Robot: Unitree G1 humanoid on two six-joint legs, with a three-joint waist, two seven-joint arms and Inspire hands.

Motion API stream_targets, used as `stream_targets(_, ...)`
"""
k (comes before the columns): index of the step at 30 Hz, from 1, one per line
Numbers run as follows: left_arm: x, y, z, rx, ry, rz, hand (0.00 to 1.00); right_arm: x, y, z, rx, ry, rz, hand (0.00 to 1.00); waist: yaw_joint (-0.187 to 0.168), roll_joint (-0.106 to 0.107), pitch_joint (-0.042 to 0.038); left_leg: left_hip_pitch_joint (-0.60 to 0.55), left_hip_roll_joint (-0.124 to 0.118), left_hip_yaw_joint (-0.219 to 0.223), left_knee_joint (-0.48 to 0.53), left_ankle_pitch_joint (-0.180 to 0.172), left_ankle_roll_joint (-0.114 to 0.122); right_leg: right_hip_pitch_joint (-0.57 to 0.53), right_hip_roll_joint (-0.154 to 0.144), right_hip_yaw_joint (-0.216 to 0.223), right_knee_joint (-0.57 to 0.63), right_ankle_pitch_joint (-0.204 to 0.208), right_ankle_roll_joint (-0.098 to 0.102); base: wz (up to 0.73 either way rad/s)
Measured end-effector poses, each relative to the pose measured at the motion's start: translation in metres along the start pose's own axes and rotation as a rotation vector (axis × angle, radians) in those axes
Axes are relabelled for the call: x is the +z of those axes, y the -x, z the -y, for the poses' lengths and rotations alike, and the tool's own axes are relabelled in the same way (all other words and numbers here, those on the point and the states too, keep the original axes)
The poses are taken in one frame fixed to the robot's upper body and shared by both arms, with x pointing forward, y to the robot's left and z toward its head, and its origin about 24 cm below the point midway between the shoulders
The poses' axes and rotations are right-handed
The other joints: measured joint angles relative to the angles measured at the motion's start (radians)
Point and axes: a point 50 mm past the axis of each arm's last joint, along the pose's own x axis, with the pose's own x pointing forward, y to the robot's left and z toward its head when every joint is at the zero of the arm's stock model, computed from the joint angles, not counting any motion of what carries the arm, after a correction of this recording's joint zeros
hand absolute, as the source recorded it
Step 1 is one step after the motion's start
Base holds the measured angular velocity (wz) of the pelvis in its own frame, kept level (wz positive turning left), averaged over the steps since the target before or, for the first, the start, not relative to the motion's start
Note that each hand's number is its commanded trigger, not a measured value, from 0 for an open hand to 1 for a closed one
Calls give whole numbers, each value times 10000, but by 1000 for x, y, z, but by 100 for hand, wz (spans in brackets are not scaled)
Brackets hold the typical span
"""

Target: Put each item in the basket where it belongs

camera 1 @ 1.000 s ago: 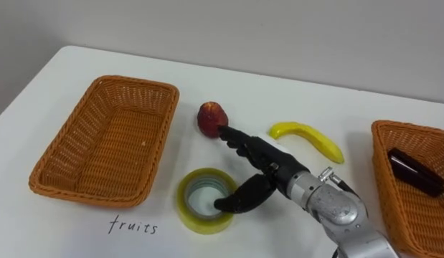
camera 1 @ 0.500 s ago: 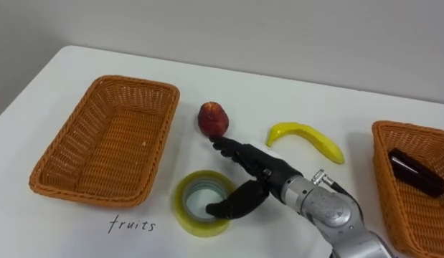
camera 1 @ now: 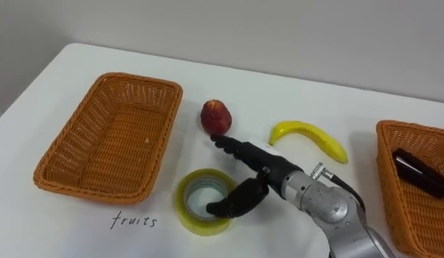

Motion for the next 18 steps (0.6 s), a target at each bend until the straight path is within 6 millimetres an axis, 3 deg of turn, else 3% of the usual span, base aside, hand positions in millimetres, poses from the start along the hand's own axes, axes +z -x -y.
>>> stream_targets(3, 0, 0, -2, 61, 60, -46, 0, 1, -2, 3, 118, 358, -193, 0, 10, -73, -13, 74, -1, -39, 63, 0, 1, 73, -2, -21, -9, 3, -4, 1)
stream_targets(4, 0, -1, -3, 111, 116, -51, 0, 1, -2, 4, 176, 382, -287, 19, 12, -96, -3, 81, -8, -75, 84, 0, 1, 107, -9, -82, -10, 3, -4, 7)
stream_targets(5, 0, -1, -4, 135, 139, -64, 0, 1, -2, 4, 189, 397, -320, 52, 12, -106, 2, 80, -12, -89, 90, 0, 1, 120, -14, -132, -10, 3, -4, 9)
stream_targets(6, 1, -1, -6, 174, 201, -99, 0, 2, -3, 5, 216, 463, -383, 67, 18, -117, 9, 80, -13, -127, 101, 0, 1, 137, -18, -198, -11, 3, -4, 7)
stream_targets(7, 1, -1, -6, 198, 267, -137, 0, 3, -3, 6, 247, 531, -455, 100, 16, -120, 13, 74, -15, -155, 99, 0, 1, 153, -18, -220, -12, 3, -4, 6)
stream_targets(18, 8, -2, -9, 410, 307, -3, 0, 6, -8, 20, -440, 2170, -1208, 100, 357, -197, 42, 97, -13, -288, 37, 15, -20, 188, -8, -416, -12, 3, -4, 4)
